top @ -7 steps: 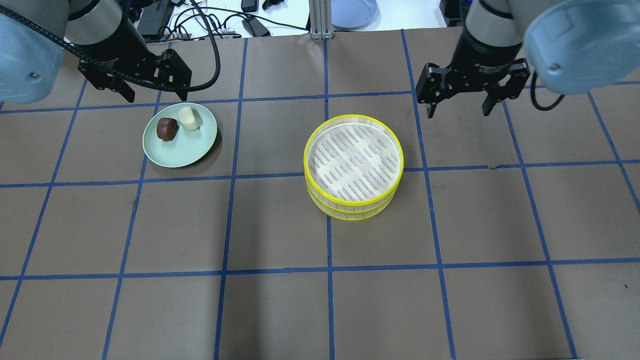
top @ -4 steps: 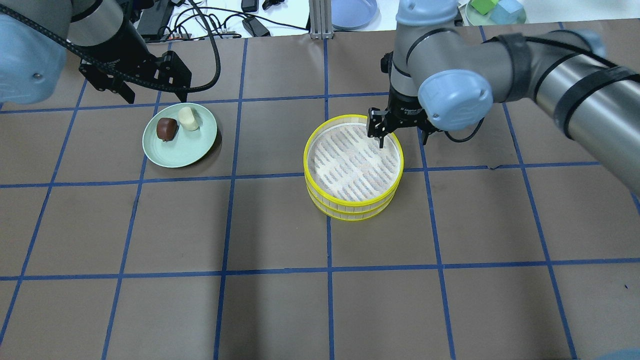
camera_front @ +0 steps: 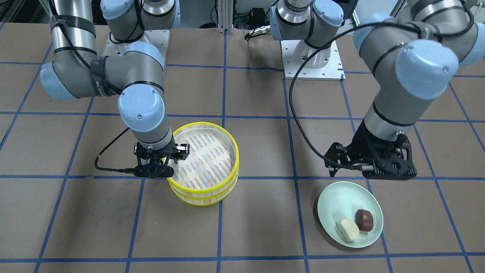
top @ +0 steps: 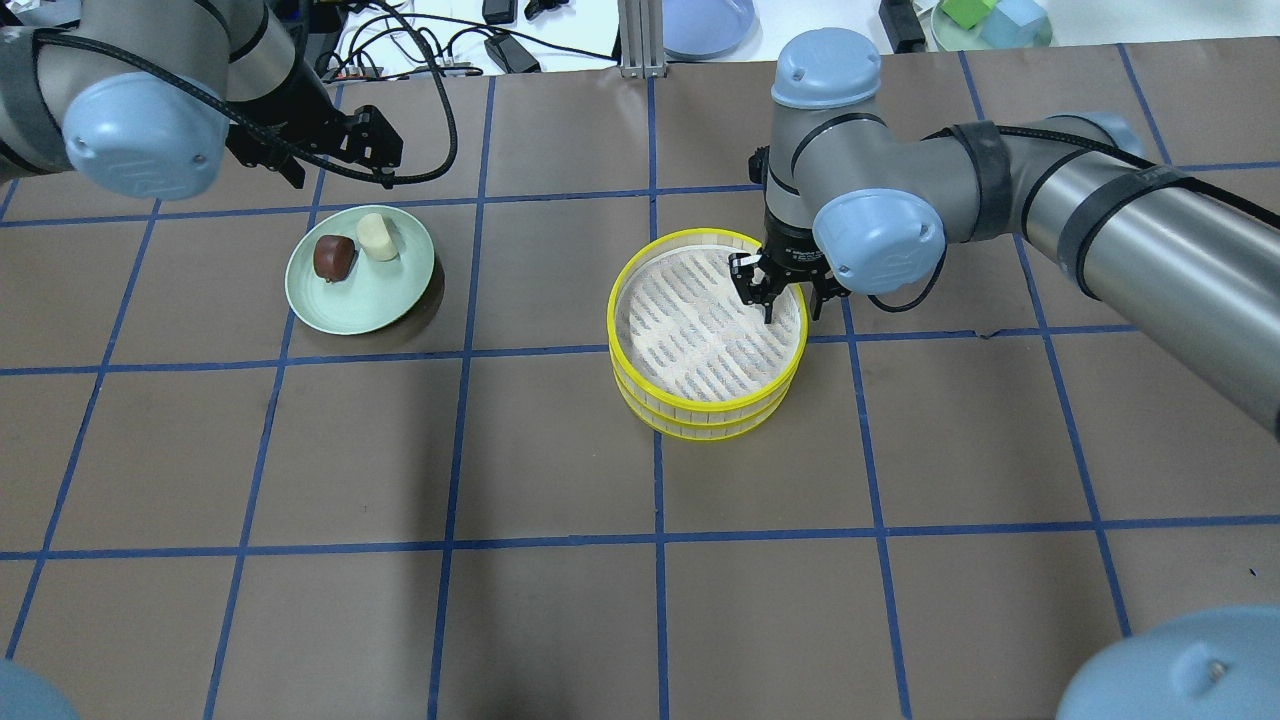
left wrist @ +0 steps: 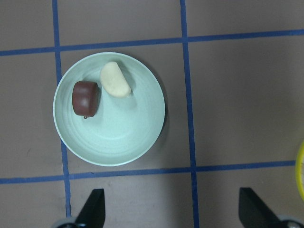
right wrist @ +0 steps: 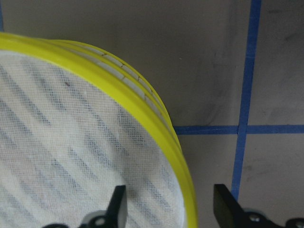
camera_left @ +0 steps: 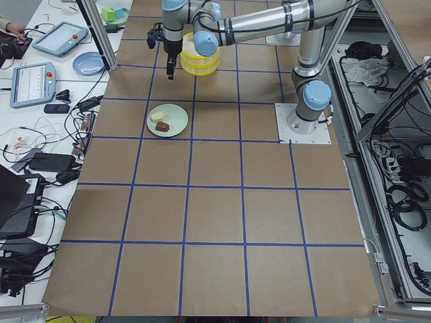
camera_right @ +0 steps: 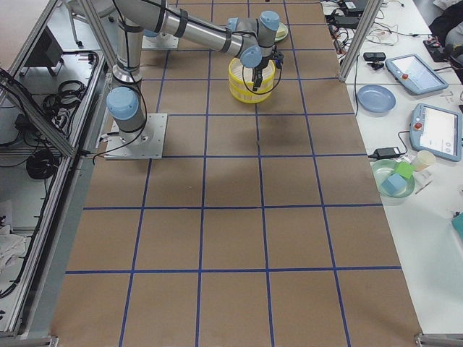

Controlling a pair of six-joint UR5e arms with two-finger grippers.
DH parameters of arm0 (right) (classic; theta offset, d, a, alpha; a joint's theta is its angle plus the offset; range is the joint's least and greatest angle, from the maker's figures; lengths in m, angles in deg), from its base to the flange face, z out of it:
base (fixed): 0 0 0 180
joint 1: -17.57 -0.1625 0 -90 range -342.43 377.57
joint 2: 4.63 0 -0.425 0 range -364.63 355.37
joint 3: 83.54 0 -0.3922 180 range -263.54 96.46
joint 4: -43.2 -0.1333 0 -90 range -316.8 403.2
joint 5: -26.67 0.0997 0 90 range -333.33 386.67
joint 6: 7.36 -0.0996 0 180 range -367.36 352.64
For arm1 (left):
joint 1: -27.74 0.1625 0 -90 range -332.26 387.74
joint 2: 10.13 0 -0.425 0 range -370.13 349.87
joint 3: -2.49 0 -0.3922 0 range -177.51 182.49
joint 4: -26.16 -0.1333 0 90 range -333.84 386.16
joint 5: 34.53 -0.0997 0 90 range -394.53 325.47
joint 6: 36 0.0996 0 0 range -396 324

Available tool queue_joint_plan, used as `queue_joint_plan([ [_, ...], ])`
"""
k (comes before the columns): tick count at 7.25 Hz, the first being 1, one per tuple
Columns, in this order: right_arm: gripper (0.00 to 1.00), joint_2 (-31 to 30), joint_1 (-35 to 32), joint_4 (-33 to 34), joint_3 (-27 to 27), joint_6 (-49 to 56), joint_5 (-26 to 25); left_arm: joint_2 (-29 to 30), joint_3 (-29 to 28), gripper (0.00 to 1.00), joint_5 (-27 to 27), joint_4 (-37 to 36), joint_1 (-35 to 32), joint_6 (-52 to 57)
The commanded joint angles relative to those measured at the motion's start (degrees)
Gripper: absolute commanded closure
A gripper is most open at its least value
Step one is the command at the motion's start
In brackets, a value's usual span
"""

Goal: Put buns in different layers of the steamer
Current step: 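Grasp the top tier rim with right gripper while left arm nears plate, then lift top tier with right gripper while left gripper grasps white bun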

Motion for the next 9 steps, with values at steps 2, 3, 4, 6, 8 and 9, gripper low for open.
queue_joint_plan([
  [2,1.0,-5.5,0.42,-3.05,-0.76,0.08,0.43,12.44,-0.91,0.0,0.33,-12.66,3.85,2.01],
  [3,1.0,-8.74,1.21,-8.47,-2.68,0.17,1.82,14.9,-1.18,0.02,1.37,-15.99,3.85,1.93],
  [4,1.0,-11.47,2.0,-14.61,-5.48,0.51,1.93,16.93,-1.18,0.11,2.16,-18.03,3.85,1.93],
  [6,1.0,-15.79,6.29,-22.37,-7.79,3.23,1.66,19.4,-1.18,0.22,2.17,-19.97,3.85,2.36],
  [8,1.0,-19.92,15.31,-25.04,-7.62,14.78,-2.53,20.37,-1.09,0.26,1.74,-19.72,3.85,2.63],
  [9,1.0,-20.46,20.67,-26.53,-7.71,21.72,-2.99,20.55,-1.09,0.56,1.56,-19.54,3.85,3.5],
])
